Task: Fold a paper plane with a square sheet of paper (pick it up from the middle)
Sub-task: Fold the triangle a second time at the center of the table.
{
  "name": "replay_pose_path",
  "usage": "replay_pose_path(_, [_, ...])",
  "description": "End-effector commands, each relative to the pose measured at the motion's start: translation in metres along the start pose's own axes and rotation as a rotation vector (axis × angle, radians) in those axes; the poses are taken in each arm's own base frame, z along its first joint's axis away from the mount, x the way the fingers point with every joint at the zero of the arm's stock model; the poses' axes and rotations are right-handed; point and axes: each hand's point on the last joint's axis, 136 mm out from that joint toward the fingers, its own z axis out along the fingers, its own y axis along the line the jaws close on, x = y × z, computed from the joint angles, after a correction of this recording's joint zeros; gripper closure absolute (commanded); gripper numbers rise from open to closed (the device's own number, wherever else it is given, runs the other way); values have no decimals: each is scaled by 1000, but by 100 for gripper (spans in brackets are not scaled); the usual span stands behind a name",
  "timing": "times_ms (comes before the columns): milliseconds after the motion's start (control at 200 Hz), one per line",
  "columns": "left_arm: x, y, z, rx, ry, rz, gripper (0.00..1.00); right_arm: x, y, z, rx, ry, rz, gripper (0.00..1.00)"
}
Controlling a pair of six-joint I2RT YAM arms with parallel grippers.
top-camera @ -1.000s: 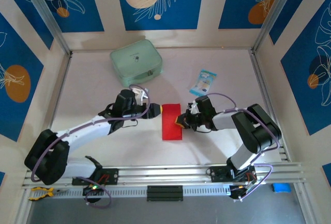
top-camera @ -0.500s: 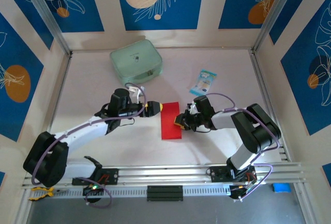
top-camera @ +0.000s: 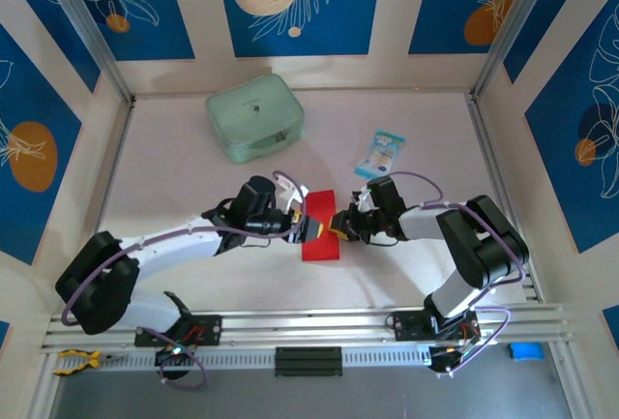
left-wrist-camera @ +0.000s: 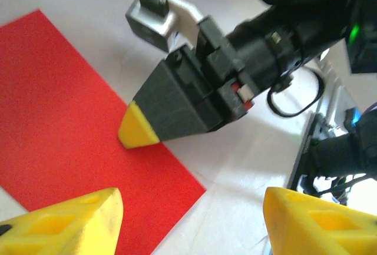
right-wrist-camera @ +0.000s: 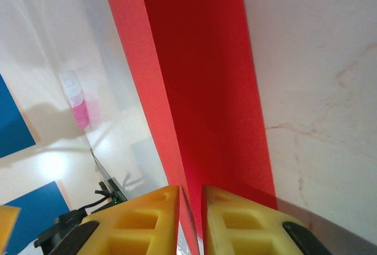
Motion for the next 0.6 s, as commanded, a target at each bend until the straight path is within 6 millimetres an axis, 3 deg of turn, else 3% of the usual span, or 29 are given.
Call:
replay_pose_path(0, [7,8,3,-84,37,72,39,-1,11,0,-31,29,-31,82])
replay_pose_path(175, [22,8,8,-156,77,155,37,-2,9,2,-22,35,-29,83])
replay_pose_path(595, [45,-10,38,-390,199,538,15,-3,9,-2,-20,27,-12,86])
